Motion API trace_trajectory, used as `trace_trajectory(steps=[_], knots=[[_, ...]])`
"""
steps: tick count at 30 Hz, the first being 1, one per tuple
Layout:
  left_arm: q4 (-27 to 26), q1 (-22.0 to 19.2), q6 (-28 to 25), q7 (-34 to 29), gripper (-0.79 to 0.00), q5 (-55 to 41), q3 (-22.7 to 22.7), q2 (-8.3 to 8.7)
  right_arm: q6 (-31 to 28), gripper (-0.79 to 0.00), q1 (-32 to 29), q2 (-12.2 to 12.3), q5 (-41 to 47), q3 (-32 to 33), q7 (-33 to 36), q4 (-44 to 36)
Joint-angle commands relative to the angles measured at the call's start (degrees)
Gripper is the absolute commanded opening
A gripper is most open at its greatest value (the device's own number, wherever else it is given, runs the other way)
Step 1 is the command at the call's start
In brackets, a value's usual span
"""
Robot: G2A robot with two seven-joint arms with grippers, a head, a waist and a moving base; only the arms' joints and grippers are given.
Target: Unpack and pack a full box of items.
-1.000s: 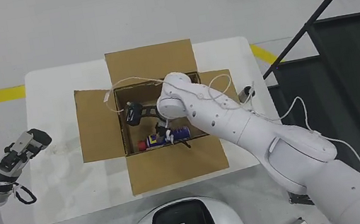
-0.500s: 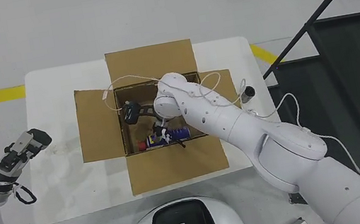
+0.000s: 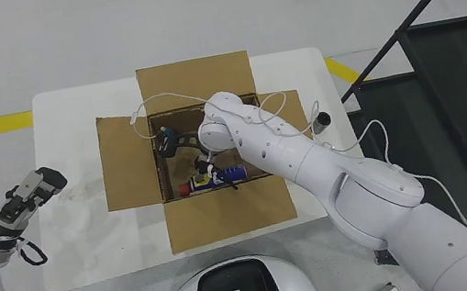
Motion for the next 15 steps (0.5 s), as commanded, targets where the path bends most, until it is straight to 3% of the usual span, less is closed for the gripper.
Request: trace_trajectory(steps=[1, 5, 15], knots=[[0.0, 0.0, 0.0, 0.0, 0.000, 0.0, 0.0, 0.00, 0.0, 0.000, 0.0, 0.0, 0.0, 0.0, 0.0, 0.0], [0.0, 0.0, 0.0, 0.0, 0.000, 0.0, 0.0, 0.00, -0.2, 0.000, -0.6, 0.4, -1.7, 0.1, -1.3, -1.7], [0.0, 0.0, 0.0, 0.0, 0.000, 0.0, 0.0, 0.00, -7.5, 0.000, -1.6, 2.8, -5.0, 1.4, 3.6, -9.5]])
